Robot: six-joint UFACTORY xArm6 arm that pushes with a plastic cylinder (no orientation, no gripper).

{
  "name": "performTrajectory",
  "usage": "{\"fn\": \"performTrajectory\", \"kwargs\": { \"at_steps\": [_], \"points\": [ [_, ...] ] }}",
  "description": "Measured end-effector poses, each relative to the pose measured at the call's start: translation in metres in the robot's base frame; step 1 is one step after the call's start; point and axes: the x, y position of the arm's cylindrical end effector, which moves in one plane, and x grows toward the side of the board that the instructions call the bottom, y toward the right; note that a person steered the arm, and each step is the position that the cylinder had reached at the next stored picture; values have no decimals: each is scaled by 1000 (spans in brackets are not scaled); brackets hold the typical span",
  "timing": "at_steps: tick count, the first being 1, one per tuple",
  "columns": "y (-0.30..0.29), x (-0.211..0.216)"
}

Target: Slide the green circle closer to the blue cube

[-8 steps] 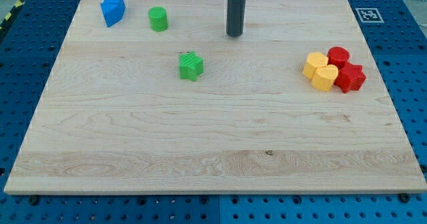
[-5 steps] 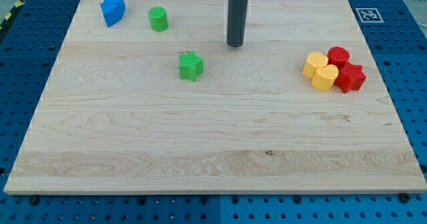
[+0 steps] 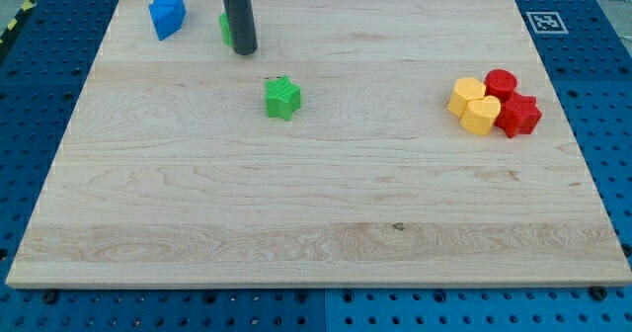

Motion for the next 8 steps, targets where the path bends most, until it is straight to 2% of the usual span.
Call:
{"fn": "performTrajectory", "kwargs": {
  "at_steps": [2,4,5,8],
  "points": [
    [-29,-35],
    [-6,-53],
    [-18,-82],
    [-49,-90]
  ]
}}
